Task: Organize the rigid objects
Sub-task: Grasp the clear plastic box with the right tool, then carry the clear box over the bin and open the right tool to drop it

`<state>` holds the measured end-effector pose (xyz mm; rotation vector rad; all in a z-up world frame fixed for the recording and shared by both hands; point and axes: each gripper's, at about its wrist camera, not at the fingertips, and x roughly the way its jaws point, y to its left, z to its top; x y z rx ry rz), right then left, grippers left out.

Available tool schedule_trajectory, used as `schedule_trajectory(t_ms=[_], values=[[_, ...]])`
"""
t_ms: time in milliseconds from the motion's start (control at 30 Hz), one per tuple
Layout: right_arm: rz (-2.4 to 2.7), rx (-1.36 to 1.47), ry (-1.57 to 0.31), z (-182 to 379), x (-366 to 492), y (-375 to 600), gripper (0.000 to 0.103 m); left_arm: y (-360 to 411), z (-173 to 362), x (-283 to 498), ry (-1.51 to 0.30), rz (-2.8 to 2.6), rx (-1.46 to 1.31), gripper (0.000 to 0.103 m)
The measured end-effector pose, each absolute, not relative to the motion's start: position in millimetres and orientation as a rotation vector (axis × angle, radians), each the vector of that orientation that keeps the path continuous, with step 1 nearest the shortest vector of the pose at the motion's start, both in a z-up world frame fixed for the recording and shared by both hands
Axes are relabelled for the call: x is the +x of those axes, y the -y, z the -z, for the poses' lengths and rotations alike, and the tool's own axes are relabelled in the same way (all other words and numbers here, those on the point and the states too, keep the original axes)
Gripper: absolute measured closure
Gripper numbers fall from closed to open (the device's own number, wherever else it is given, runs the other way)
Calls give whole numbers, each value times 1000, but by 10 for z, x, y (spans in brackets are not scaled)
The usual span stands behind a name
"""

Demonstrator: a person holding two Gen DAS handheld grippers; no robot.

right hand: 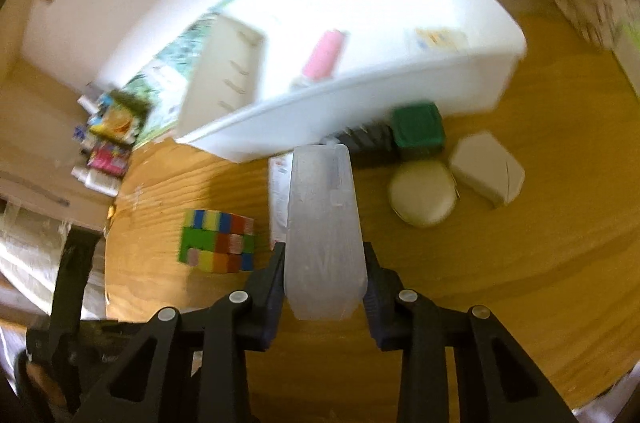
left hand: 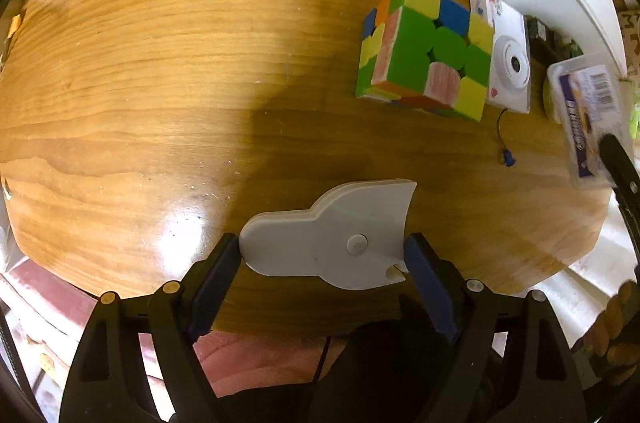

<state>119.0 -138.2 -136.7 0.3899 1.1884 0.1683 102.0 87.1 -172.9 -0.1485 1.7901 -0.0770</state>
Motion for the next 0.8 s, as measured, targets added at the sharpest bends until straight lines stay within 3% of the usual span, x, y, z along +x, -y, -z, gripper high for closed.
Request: schedule_trajectory(t_ms=[333, 633, 700, 733, 800], values=[[-322, 183, -1005, 724, 1125, 1212, 69, -799, 1237, 933, -1719, -5, -230, 18], [-339, 54, -835, 368, 1131, 1319, 69, -772, 682, 1020, -1523, -67, -314, 18], [-313, 23, -773, 305, 1120, 1365, 69, -795, 589, 1080, -1446, -52, -339, 43], [-303, -2, -733, 275, 1108, 1384, 69, -804, 567, 1134, -1426, -45, -354, 49], [-295, -36, -674, 234, 1090, 1412, 69, -805, 465, 1207, -1349, 3, -416, 49]])
